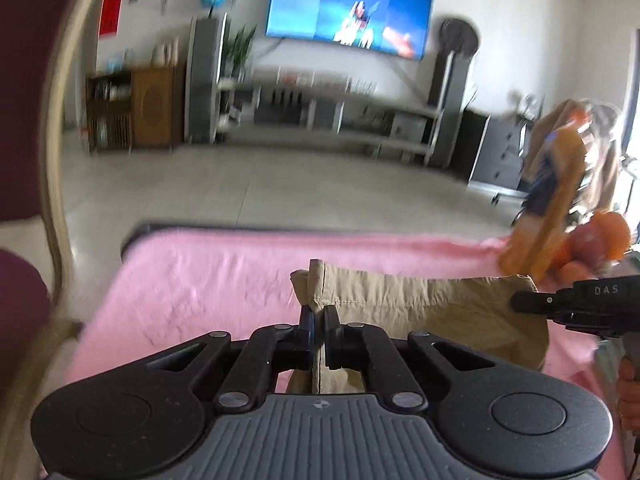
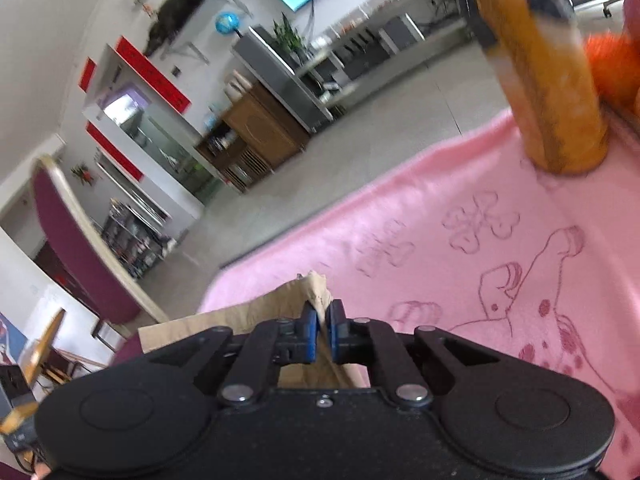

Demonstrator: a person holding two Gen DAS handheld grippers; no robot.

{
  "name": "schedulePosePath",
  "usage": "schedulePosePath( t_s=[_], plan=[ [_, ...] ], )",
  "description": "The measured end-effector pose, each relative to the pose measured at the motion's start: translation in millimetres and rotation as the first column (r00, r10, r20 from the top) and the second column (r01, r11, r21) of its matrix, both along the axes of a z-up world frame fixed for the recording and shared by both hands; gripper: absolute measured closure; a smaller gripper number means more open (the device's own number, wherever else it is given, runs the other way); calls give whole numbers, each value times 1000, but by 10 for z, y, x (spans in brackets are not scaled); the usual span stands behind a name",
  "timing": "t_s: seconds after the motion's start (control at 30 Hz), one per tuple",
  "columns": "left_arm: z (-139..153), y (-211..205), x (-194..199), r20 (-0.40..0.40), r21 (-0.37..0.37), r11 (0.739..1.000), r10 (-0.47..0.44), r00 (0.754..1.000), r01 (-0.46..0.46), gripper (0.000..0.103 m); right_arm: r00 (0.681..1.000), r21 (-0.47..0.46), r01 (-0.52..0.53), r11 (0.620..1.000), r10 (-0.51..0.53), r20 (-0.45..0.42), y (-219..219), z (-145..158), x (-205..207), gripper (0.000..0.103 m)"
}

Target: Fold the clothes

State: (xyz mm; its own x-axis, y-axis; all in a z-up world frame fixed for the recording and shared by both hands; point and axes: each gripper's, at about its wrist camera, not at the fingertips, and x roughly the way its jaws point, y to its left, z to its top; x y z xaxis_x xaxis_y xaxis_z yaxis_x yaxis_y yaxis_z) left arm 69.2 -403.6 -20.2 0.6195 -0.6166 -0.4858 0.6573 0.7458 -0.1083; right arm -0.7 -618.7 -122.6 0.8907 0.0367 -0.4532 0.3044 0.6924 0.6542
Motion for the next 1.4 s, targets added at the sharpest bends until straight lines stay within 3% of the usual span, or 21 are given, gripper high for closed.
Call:
schedulePosePath(
  t_s=[0.2, 0.33, 0.43, 0.5, 0.57, 0.6, 0.67, 0.7, 0.77, 0.87, 0.9, 0.97, 1.03, 1.1, 1.23, 1.4],
  plan=[
    [384, 615, -748, 57, -122, 993, 12, 998, -5, 101, 994, -70, 23, 997, -15, 108, 591, 665, -807, 97],
    [477, 1054, -1205, 52, -194, 981, 29, 998, -18, 102, 990, -147, -3, 989, 24, 140, 1104, 962, -1396, 97],
    [447, 1353, -1513, 38, -208, 978, 24, 999, -15, 102, 990, -206, -23, 978, 51, 132, 1441, 1097, -1776, 97],
    [323, 1490, -1656, 18, -161, 987, 12, 1000, -9, 102, 993, -243, -41, 969, 66, 95, 1630, 1093, -1975, 97],
    [78, 1507, -1727, -44, -48, 999, 8, 999, -11, 102, 997, -247, -69, 966, 74, 9, 1741, 940, -2082, 95],
    [-84, 1481, -1750, -81, 43, 999, 19, 997, -16, 101, 996, -245, -83, 966, 75, -45, 1779, 843, -2112, 95],
    [-370, 1393, -1752, -124, 255, 966, 84, 989, -50, 102, 978, -190, -85, 978, 45, -205, 1776, 589, -2111, 93],
    [-467, 1378, -1747, -138, 323, 944, 112, 984, -62, 102, 962, -144, -76, 987, 34, -271, 1742, 475, -2117, 91],
    [-463, 1441, -1733, -159, 325, 942, 137, 978, -79, 99, 949, -62, -23, 998, 2, -314, 1654, 330, -2195, 84],
    [-319, 1601, -1692, -181, 235, 965, 162, 970, -117, 91, 959, 4, 35, 999, -32, -281, 1534, 321, -2308, 61],
    [-281, 1639, -1687, -205, 199, 972, 163, 965, -122, 80, 964, 23, 50, 998, -42, -263, 1491, 333, -2329, 59],
    [-251, 1713, -1596, -287, 119, 986, 150, 946, -120, 71, 974, 68, 66, 995, -49, -223, 1438, 344, -2355, 50],
    [-270, 1726, -1532, -395, 32, 994, 106, 913, -101, 70, 984, 128, 63, 990, -40, -175, 1402, 289, -2341, 39],
    [-322, 1677, -1513, -477, -22, 997, 59, 877, -79, 65, 990, 198, 52, 979, -24, -141, 1385, 179, -2310, 39],
    [-510, 1464, -1437, -573, -32, 998, 32, 819, -61, 62, 991, 338, 41, 940, 6, -137, 1386, -139, -2218, 39],
    [-722, 1445, -1329, -658, -59, 991, 53, 751, -121, 46, 989, 460, 93, 883, -28, -147, 1288, -379, -2204, 36]
  ],
)
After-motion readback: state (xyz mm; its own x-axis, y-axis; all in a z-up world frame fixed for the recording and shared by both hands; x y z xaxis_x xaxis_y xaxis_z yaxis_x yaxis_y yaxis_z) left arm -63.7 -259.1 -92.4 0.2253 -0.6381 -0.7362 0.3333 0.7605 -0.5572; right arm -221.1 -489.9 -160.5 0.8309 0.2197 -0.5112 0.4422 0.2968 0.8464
